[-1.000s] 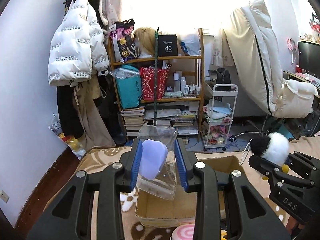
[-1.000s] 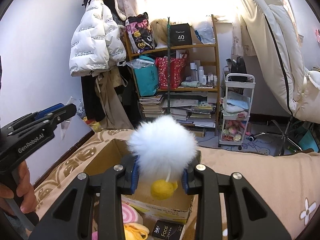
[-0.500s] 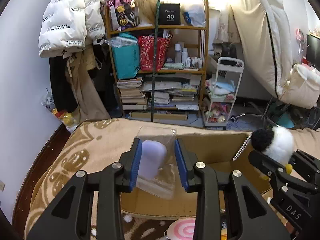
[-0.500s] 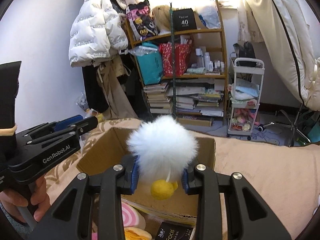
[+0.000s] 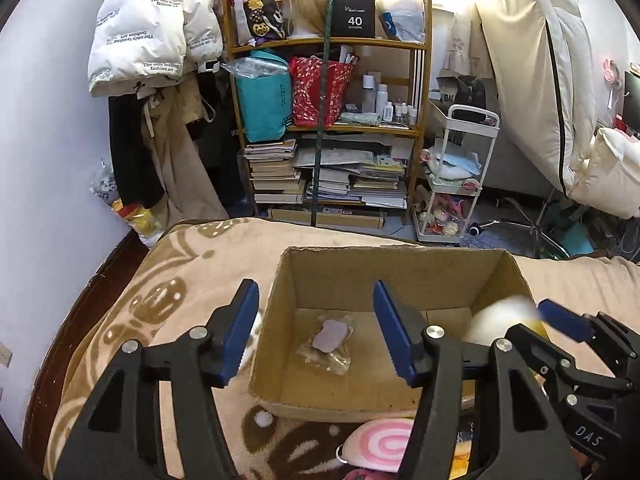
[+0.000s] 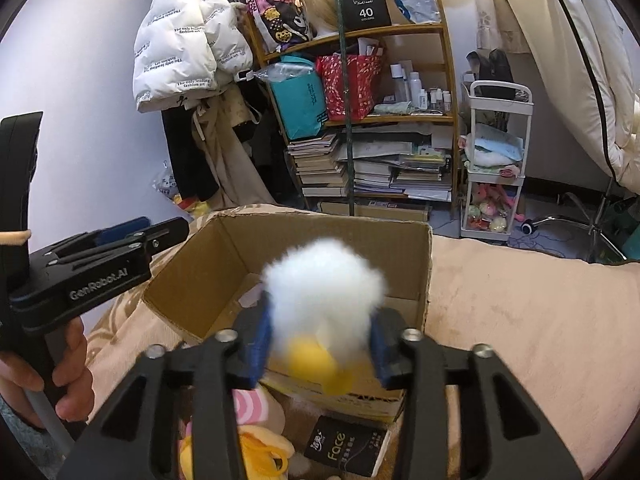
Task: Organize soft objects
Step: 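Open both grippers to drop the bag and pompom doll into the box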
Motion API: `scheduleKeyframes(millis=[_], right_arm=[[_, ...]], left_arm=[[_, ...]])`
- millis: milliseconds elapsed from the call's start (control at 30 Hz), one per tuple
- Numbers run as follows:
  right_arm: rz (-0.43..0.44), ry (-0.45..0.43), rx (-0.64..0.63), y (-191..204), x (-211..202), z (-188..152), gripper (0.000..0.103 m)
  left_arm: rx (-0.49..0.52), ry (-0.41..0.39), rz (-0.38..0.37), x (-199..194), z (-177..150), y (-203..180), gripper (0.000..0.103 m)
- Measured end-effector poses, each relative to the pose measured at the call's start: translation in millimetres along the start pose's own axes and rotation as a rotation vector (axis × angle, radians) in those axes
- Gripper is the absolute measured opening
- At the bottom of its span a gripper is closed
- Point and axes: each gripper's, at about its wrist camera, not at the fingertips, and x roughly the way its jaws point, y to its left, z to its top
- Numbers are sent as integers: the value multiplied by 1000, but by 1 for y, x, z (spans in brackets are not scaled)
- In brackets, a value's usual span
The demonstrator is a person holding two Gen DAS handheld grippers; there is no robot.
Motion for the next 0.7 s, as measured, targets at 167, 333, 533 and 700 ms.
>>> scheduleKeyframes(millis=[167,333,533,700], right_arm=[[-28,-20,22,-2,-17,-2,77],[-78,-25,3,-1,-36,-6,87],[-108,-20,-3,-1,-60,-17,93],[-110,-11,-3,4,-77,-26,94]], left_arm=[[0,12,20,-15,-1,5,78],[33,-20,33,-46,-5,5,97],[57,-4,49,-69,-20,3,102],[52,18,51,-84,-36,5,102]])
